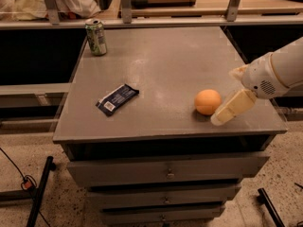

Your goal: Pick orange

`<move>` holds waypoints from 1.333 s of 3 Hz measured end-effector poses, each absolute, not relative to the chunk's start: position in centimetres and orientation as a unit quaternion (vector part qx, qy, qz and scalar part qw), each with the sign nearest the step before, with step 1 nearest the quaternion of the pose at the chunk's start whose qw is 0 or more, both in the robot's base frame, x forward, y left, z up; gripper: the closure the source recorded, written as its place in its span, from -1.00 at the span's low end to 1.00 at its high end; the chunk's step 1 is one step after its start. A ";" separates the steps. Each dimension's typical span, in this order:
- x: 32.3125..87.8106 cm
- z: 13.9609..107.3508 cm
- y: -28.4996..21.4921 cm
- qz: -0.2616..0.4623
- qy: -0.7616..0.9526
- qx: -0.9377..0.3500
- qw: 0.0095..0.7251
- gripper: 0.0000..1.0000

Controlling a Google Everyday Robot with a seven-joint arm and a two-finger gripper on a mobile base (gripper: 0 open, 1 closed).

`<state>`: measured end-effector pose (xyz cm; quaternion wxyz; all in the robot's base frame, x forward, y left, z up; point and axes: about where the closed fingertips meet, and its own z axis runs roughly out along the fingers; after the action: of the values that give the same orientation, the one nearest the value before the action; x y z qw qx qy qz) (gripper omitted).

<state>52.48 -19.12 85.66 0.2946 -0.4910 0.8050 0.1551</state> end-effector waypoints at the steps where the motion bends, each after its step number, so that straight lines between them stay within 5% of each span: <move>1: 53.1 84.2 -18.5 0.170 0.801 -0.493 0.295 -1.00; 3: 53.4 82.3 -18.0 0.193 0.794 -0.494 0.298 -1.00; 4: 53.3 82.4 -17.3 0.217 0.786 -0.491 0.308 -0.67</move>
Offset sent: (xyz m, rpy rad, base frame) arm 0.0118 0.0083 -0.0372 0.0673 0.0189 0.0291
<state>53.33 -17.28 82.36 0.3077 -0.4907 0.7857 0.2171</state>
